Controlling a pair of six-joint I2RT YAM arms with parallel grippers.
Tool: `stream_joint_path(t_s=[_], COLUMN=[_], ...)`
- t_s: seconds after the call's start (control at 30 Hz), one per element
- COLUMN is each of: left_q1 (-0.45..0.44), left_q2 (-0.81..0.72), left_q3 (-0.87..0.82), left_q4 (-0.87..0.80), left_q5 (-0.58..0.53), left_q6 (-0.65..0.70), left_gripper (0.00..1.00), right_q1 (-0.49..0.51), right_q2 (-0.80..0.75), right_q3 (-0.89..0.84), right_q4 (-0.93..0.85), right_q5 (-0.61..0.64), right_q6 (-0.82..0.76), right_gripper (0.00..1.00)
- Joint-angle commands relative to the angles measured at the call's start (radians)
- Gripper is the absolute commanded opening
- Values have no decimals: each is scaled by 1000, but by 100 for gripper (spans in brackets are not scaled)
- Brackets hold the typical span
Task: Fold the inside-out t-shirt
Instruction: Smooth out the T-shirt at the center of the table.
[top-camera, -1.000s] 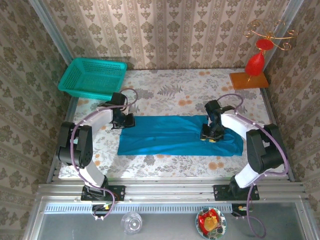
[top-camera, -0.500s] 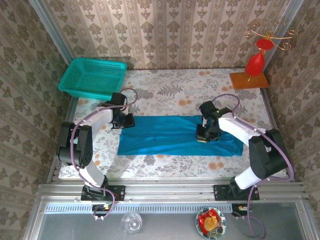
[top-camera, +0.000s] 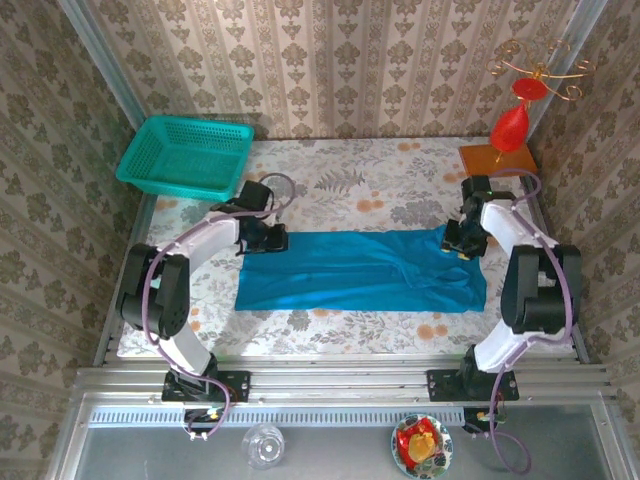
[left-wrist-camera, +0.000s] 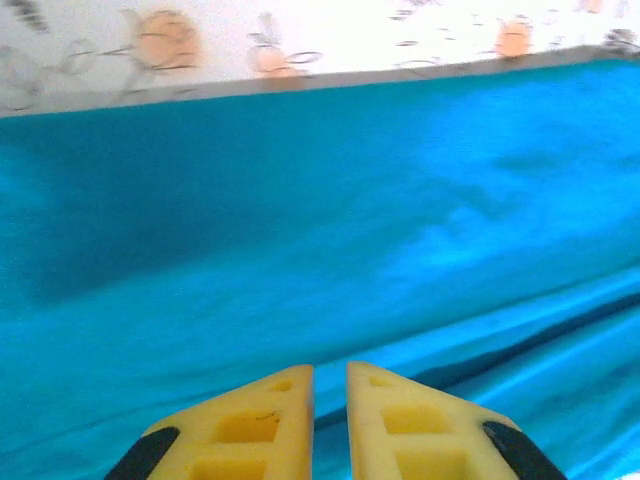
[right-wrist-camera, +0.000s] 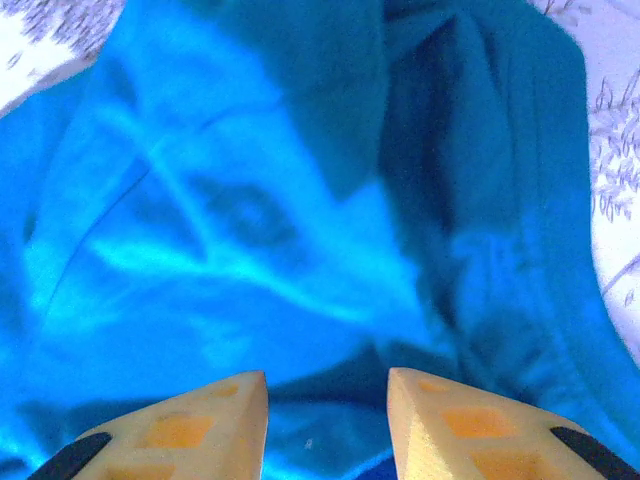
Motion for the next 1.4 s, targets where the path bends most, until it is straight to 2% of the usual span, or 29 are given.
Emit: stream_joint_path(t_s=[0.0, 0.1, 0.3, 0.43, 0.5, 0.73, 1.0, 1.37], left_q1=[-68, -129, -250, -315, -346, -454, -557, -587], left_q2=[17, 47, 159, 239, 271, 374, 461, 527], left_q3=[53, 74, 190, 277, 320, 440, 458, 462], left_q4=[23, 57, 62, 74, 75, 97, 249, 267], left_q5=[33, 52, 98, 153, 171, 209, 183, 83], left_q6=[-45, -70, -83, -104, -113, -178, -366, -493], left_gripper=[17, 18, 18, 19, 20, 31, 33, 34], right_q1=[-10, -10, 35, 45, 45, -1, -120, -140], right_q2=[48, 15, -256, -366, -383, -490, -513, -512], right_q3=[-11, -86, -288, -386, -406, -391, -371, -382], right_q4=[-23, -19, -33, -32, -23, 6, 40, 67], right_q5=[-14, -54, -60, -82, -90, -2, -30, -15], right_q6=[-43, -9, 123, 197, 213, 262, 214, 206], right_gripper=[40, 41, 40, 40, 39, 40, 41, 43])
